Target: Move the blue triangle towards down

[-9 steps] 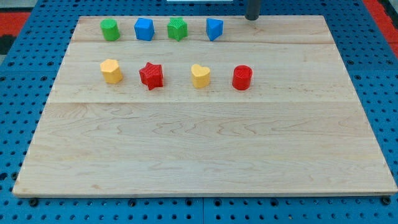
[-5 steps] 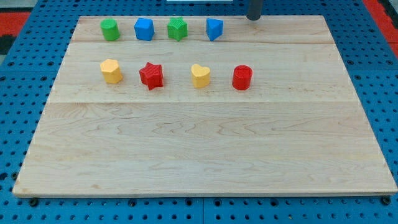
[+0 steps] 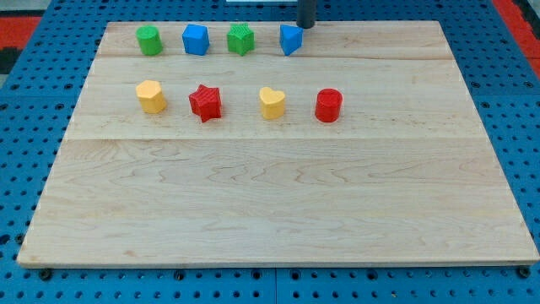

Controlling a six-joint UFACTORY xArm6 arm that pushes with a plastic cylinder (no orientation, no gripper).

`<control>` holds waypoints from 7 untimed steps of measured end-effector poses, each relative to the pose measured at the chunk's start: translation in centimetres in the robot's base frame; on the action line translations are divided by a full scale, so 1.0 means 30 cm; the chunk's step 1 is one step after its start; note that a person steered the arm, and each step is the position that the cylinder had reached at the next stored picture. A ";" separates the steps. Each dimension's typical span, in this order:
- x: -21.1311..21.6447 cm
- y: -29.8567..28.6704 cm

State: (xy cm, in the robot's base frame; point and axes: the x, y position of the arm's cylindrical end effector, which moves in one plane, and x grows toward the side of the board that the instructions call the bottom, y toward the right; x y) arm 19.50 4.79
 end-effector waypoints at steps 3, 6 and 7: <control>0.081 -0.026; 0.146 0.025; 0.151 0.013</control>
